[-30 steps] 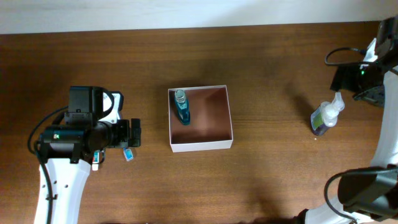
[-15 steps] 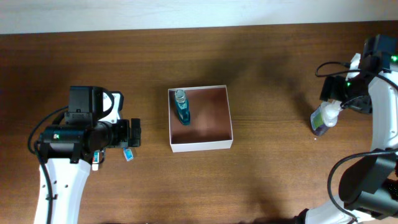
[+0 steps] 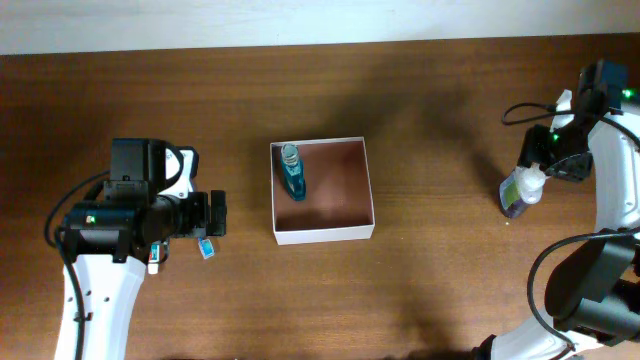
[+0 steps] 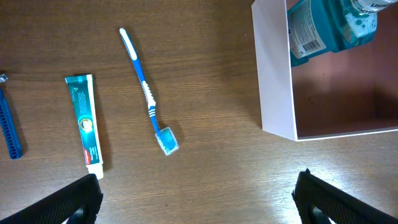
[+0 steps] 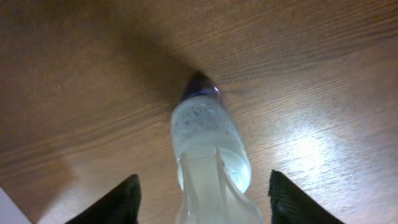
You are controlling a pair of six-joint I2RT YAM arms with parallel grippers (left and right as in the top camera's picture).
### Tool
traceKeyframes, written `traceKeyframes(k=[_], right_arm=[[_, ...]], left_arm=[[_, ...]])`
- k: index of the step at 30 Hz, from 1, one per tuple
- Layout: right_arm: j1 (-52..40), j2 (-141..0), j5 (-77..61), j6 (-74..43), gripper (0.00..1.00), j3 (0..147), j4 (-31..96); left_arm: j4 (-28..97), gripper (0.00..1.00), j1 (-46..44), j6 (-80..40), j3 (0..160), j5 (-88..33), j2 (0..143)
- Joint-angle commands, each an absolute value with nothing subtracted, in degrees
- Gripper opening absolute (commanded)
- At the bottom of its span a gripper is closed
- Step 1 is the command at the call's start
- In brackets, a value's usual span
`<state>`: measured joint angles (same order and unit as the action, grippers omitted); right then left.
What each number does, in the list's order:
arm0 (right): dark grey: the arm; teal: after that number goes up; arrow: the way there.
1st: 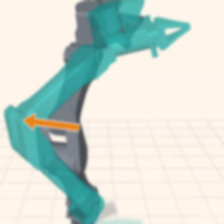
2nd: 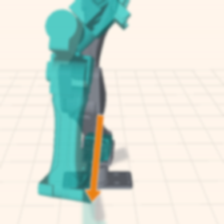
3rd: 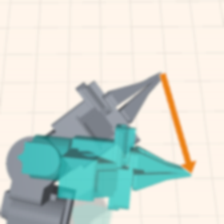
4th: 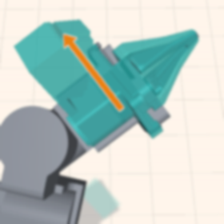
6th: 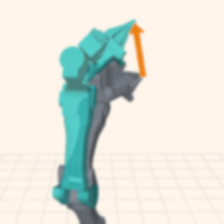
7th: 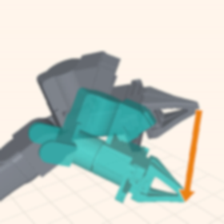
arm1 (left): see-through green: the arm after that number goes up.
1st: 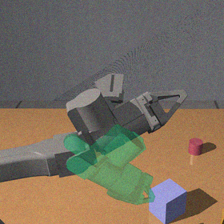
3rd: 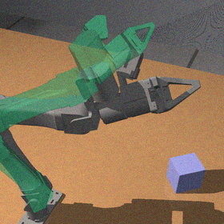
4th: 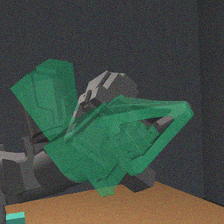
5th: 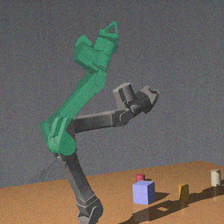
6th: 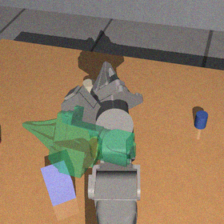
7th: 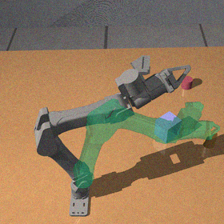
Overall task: Pack container
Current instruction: 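Release mouthwash, move right gripper to clear soap bottle and grasp, then carry soap bottle with right gripper and lower it into box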
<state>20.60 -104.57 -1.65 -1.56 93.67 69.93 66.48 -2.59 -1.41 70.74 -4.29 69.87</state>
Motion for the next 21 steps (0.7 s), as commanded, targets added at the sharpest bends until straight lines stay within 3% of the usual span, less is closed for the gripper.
traceKeyframes(k=[1, 9, 21], right_arm=[[21.04, -105.27, -2.20, -1.72, 0.53, 93.38, 69.84], [21.04, -105.27, -2.17, -1.72, 0.30, 93.38, 70.28], [21.04, -105.27, -2.20, -1.76, 0.13, 93.38, 70.63]], left_arm=[[66.50, 1.00, -2.35, -1.93, 71.61, -4.08, 69.91], [66.54, 1.00, -2.35, -1.93, 71.61, -4.08, 69.91], [66.74, 1.00, -2.35, -1.93, 71.61, -4.08, 69.91]])
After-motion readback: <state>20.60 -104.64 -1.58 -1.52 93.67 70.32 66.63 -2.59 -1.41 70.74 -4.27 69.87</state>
